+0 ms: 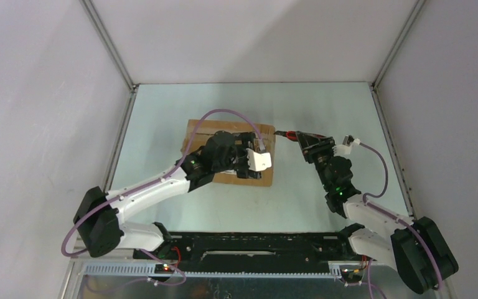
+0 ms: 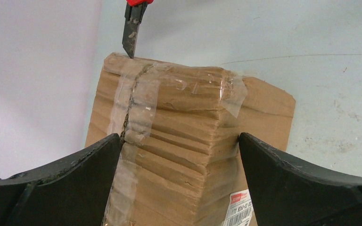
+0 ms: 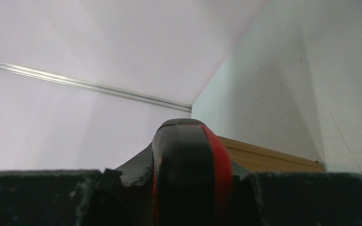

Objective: Unpack the express box
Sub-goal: Adjust the express box at the center of the board, then cut the express box at the center of the board.

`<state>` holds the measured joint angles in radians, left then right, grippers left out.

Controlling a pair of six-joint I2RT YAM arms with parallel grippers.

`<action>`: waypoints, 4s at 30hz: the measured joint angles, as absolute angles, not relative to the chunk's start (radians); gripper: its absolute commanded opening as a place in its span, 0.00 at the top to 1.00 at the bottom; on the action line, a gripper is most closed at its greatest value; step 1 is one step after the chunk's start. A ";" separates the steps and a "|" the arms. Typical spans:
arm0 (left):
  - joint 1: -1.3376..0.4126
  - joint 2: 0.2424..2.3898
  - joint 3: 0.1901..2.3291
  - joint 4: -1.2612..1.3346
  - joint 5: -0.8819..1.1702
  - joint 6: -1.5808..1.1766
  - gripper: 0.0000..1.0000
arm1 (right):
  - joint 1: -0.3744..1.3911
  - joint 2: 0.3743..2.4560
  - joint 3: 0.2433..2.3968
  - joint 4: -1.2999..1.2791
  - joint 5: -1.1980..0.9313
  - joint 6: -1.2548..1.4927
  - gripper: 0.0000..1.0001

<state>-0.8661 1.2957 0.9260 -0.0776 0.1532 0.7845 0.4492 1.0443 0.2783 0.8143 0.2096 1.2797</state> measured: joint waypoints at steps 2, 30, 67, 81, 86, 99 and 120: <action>-0.867 1.296 0.926 -0.071 0.153 0.778 0.00 | 0.450 1.065 0.286 0.823 0.218 1.283 1.00; -0.909 1.292 0.850 0.049 0.113 0.759 0.00 | 0.513 1.172 0.272 0.987 0.267 1.333 1.00; -0.953 1.329 0.846 0.100 -0.002 0.750 0.04 | 0.536 1.163 0.251 0.959 0.206 1.448 1.00; -0.943 1.354 0.831 0.202 -0.028 0.749 0.06 | 0.612 1.019 0.209 0.898 -0.079 1.530 1.00; -0.947 1.341 0.811 0.213 -0.012 0.749 0.06 | 0.612 0.905 0.193 0.761 -0.078 1.490 1.00; -0.947 1.244 0.781 0.165 0.008 0.749 0.00 | 0.504 0.596 0.192 0.377 -0.077 1.341 1.00; -0.871 1.064 1.310 -0.320 0.229 0.355 0.00 | 0.385 0.513 0.503 0.192 -0.558 1.069 1.00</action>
